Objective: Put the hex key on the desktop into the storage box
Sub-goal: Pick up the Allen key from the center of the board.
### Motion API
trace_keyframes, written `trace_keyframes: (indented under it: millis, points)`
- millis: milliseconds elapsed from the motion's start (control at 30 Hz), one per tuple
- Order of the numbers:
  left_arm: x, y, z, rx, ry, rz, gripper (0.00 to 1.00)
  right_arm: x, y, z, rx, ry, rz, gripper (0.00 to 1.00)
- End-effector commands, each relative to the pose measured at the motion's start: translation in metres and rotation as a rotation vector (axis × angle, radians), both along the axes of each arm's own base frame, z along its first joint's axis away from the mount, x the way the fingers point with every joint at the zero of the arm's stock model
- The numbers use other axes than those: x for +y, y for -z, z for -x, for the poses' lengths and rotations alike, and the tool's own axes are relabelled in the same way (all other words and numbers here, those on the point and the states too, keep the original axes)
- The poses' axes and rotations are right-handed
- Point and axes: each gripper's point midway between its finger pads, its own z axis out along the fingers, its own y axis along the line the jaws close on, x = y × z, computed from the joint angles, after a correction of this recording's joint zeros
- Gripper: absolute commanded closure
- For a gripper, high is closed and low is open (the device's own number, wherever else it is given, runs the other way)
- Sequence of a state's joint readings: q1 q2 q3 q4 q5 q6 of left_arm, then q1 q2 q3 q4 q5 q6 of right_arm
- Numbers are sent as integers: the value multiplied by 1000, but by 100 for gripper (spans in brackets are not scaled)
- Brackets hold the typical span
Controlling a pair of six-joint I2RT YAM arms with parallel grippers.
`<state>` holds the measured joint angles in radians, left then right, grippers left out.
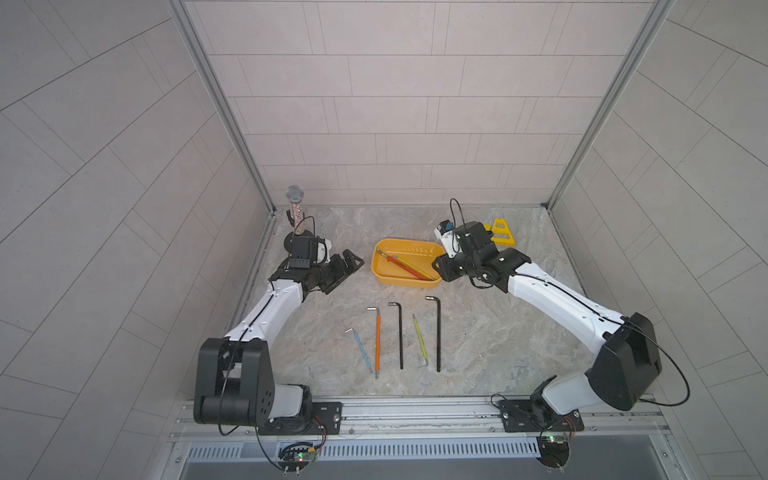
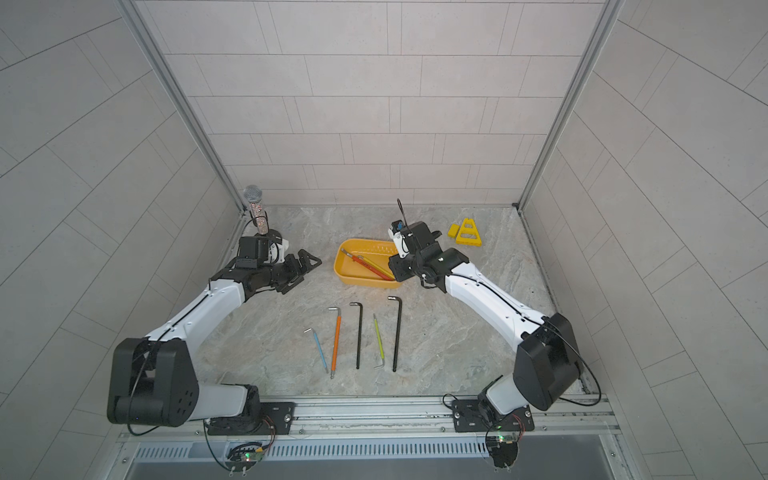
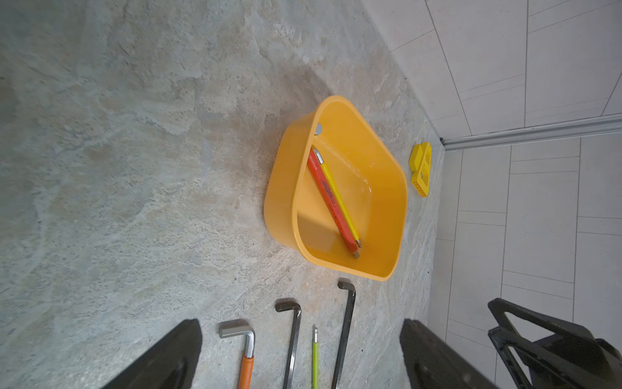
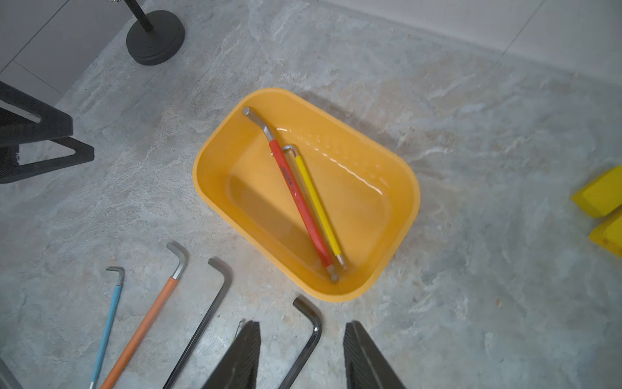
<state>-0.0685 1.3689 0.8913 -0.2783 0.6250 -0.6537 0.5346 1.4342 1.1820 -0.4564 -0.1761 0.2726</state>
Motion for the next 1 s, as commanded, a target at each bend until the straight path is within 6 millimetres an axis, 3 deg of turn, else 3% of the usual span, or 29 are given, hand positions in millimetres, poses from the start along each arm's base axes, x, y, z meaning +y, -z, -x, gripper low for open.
trace_keyframes:
  millis: [0,133,300,533,967]
  points:
    - [-6,2,13,10,42,-33,0,-13,13,20,92,157,-106,54]
    - [-13,8,21,29,84,-67,0,-34,43,46,177,270,-75,54]
    - [-21,15,32,48,138,-157,0,-55,58,70,187,377,-11,54]
    - [-20,14,36,52,165,-229,0,-47,85,92,242,386,51,54]
    - [-17,8,36,25,152,-247,0,-17,131,100,331,387,123,56]
